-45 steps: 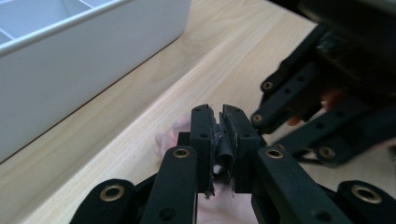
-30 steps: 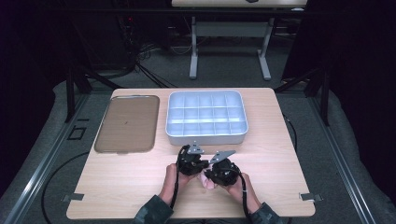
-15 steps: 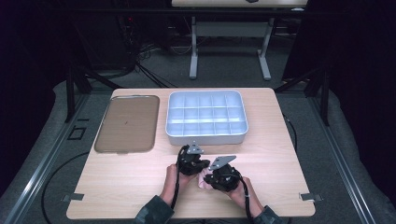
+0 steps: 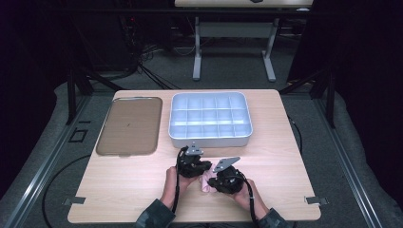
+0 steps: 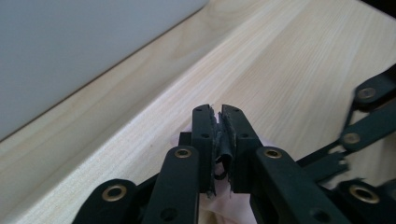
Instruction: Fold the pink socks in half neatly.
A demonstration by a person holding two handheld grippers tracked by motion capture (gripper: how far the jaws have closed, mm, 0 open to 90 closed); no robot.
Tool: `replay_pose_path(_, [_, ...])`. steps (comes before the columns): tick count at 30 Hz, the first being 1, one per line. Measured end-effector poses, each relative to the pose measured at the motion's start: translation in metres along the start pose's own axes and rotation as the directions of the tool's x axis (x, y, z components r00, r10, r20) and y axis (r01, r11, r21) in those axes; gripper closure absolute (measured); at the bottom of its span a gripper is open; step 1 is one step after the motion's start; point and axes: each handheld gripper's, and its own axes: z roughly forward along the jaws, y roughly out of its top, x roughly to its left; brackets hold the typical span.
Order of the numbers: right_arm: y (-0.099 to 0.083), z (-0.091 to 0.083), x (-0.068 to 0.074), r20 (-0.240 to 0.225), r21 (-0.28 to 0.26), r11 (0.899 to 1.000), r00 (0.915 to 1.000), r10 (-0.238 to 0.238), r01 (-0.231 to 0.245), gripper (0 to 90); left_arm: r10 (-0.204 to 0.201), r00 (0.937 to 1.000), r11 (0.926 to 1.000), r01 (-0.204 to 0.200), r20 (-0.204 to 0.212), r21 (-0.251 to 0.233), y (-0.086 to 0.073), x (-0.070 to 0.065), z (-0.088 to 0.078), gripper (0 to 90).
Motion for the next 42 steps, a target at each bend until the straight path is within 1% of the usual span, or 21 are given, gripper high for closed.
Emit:
replay_pose_path(3, [0.001,0.0,-0.001,-0.011,0.009,1.0,0.9997,-0.02,0.02,84.4,0.004,1.0,0.9998,-0.004,0.001,-0.02,0.001,-0.002,-0.007,82.8])
replay_pose_path(7, [0.003,0.0,-0.003,-0.023,0.025,0.999,0.9992,-0.033,0.033,84.3,-0.014,0.9999,0.9992,0.014,0.005,0.037,-0.008,0.005,0.003,83.8])
replay_pose_path(9, [0.004,0.0,-0.003,-0.02,0.028,0.999,0.9989,-0.043,0.043,84.3,-0.039,0.999,0.9989,0.039,0.021,0.024,-0.012,0.008,0.005,84.1])
replay_pose_path(10, [0.004,0.0,-0.003,-0.017,0.035,0.998,0.9987,-0.048,0.049,84.3,-0.038,0.999,0.999,0.038,0.023,0.023,-0.013,0.008,0.005,84.4])
replay_pose_path(14, [0.006,0.0,-0.006,-0.036,0.048,0.997,0.9978,-0.056,0.058,84.2,-0.025,0.9997,0.9993,0.025,0.003,0.027,-0.013,0.006,0.008,86.5])
replay_pose_path(17, [0.006,-0.001,-0.006,-0.039,0.052,0.997,0.9976,-0.057,0.059,83.3,-0.037,0.9993,0.9992,0.037,-0.007,0.018,-0.015,0.005,0.008,87.4])
replay_pose_path(19, [0.006,-0.001,-0.006,-0.041,0.053,0.997,0.9979,-0.05,0.052,77.8,-0.037,0.9992,0.9992,0.037,-0.013,0.013,-0.016,0.004,0.009,87.5])
replay_pose_path(21, [0.007,-0.002,-0.005,-0.064,0.052,0.998,0.9971,-0.041,0.045,69.0,-0.033,0.9992,0.9994,0.033,-0.022,0.006,-0.016,0.004,0.01,87.9])
replay_pose_path(23, [0.007,-0.003,-0.002,-0.056,0.055,0.998,0.9977,-0.039,0.042,65.4,-0.03,0.999,0.9995,0.03,-0.032,0.011,-0.016,0.002,0.01,88.3])
replay_pose_path(25, [0.006,-0.006,-0.004,-0.076,0.04,0.999,0.9971,-0.002,0.005,61.5,-0.03,0.9987,0.9995,0.03,-0.04,0.004,-0.017,0.001,0.01,88.6])
replay_pose_path(27, [0.004,-0.012,-0.01,-0.103,0.022,0.998,0.9932,0.054,-0.052,55.0,-0.036,0.9985,0.9993,0.036,-0.042,-0.005,-0.018,0.001,0.01,88.7])
replay_pose_path(28, [0.002,-0.016,-0.014,-0.094,0.015,0.996,0.9917,0.088,-0.087,51.4,-0.035,0.9984,0.9994,0.035,-0.045,-0.005,-0.018,0.001,0.01,88.7])
replay_pose_path(29, [0.001,-0.019,-0.016,-0.086,-0.003,0.992,0.9885,0.124,-0.125,50.0,-0.039,0.9983,0.9993,0.038,-0.043,-0.004,-0.018,0.001,0.01,88.8])
replay_pose_path(30, [-0.001,-0.022,-0.02,-0.083,-0.021,0.985,0.9823,0.168,-0.17,49.0,-0.041,0.9982,0.9992,0.04,-0.045,-0.007,-0.018,0.001,0.01,88.8])
replay_pose_path(31, [-0.002,-0.025,-0.024,-0.073,-0.032,0.977,0.9752,0.209,-0.212,45.2,-0.039,0.9982,0.9992,0.038,-0.047,-0.007,-0.019,0.001,0.01,88.9])
replay_pose_path(32, [-0.002,-0.026,-0.027,-0.064,-0.038,0.97,0.9689,0.239,-0.242,42.0,-0.034,0.9981,0.9994,0.034,-0.051,-0.009,-0.019,0.0,0.01,89.0])
replay_pose_path(34, [-0.002,-0.025,-0.03,-0.046,-0.041,0.957,0.9573,0.285,-0.287,40.9,-0.03,0.998,0.9995,0.029,-0.055,-0.009,-0.019,0.0,0.01,89.1])
replay_pose_path(37, [0.002,-0.018,-0.029,-0.025,-0.038,0.944,0.945,0.326,-0.327,37.6,-0.035,0.9978,0.9993,0.034,-0.056,-0.014,-0.019,-0.001,0.01,89.1])
replay_pose_path(38, [0.003,-0.016,-0.029,-0.015,-0.019,0.945,0.9452,0.326,-0.326,34.9,-0.035,0.9978,0.9993,0.034,-0.057,-0.014,-0.019,-0.001,0.01,89.1])
replay_pose_path(40, [0.005,-0.009,-0.028,0.004,-0.002,0.942,0.942,0.336,-0.336,32.7,-0.037,0.9978,0.9992,0.036,-0.056,-0.017,-0.02,-0.001,0.01,89.1])
replay_pose_path(42, [0.006,-0.004,-0.025,0.008,0.0,0.938,0.9383,0.346,-0.346,30.6,-0.037,0.9979,0.9992,0.036,-0.053,-0.019,-0.02,0.0,0.01,89.1])
